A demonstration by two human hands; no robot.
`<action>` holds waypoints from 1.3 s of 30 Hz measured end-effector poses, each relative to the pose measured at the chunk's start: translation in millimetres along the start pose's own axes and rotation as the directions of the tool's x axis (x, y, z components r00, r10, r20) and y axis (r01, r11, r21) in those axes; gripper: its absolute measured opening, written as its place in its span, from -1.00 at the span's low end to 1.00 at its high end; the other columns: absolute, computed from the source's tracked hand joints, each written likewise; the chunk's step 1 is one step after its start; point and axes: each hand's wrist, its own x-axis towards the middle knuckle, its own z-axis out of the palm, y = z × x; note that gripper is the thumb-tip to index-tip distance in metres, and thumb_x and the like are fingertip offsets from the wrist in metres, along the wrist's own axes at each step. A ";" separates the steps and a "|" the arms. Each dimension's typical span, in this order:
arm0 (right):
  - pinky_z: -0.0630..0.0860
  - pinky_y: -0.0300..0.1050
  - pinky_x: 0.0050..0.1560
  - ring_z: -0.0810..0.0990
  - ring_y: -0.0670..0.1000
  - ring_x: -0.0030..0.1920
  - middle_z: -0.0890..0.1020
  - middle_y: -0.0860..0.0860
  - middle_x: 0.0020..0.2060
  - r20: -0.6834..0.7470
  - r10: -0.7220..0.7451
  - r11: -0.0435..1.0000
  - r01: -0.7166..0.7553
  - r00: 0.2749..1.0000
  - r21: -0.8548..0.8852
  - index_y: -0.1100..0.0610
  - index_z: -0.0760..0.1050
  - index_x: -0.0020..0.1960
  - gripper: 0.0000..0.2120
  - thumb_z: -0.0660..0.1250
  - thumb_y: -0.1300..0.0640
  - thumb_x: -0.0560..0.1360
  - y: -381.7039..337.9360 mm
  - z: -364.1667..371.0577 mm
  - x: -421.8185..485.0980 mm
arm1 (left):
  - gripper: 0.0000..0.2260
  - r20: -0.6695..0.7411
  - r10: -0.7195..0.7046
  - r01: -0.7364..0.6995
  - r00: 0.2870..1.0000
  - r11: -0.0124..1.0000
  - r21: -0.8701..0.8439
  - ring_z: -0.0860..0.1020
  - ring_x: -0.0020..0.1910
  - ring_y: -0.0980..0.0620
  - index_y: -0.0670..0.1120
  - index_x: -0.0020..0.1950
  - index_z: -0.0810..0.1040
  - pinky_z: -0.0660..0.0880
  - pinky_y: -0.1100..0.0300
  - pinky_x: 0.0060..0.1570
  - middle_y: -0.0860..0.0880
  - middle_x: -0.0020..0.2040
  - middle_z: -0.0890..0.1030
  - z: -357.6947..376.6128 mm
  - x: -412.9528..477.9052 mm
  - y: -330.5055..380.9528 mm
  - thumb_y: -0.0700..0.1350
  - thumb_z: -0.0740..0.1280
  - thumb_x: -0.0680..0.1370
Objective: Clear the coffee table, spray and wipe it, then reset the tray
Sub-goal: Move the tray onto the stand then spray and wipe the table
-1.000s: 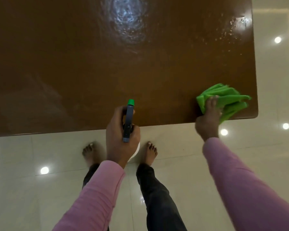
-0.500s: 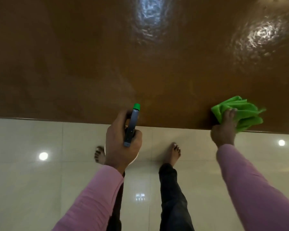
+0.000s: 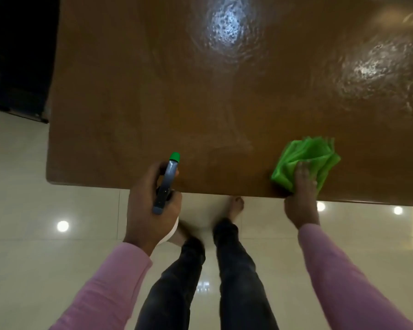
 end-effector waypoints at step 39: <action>-0.02 0.24 0.48 -0.05 0.20 0.53 -0.01 0.08 0.54 0.002 0.247 0.961 -0.245 0.969 0.126 0.20 0.02 0.54 -0.12 0.10 0.54 0.25 -217.1 68.1 -37.7 | -0.70 0.087 -0.022 0.007 0.996 0.986 0.167 0.56 -0.29 0.00 -0.14 0.05 0.51 0.50 0.29 -0.30 0.00 -0.04 0.59 -260.5 148.5 -18.2 -0.45 0.33 0.41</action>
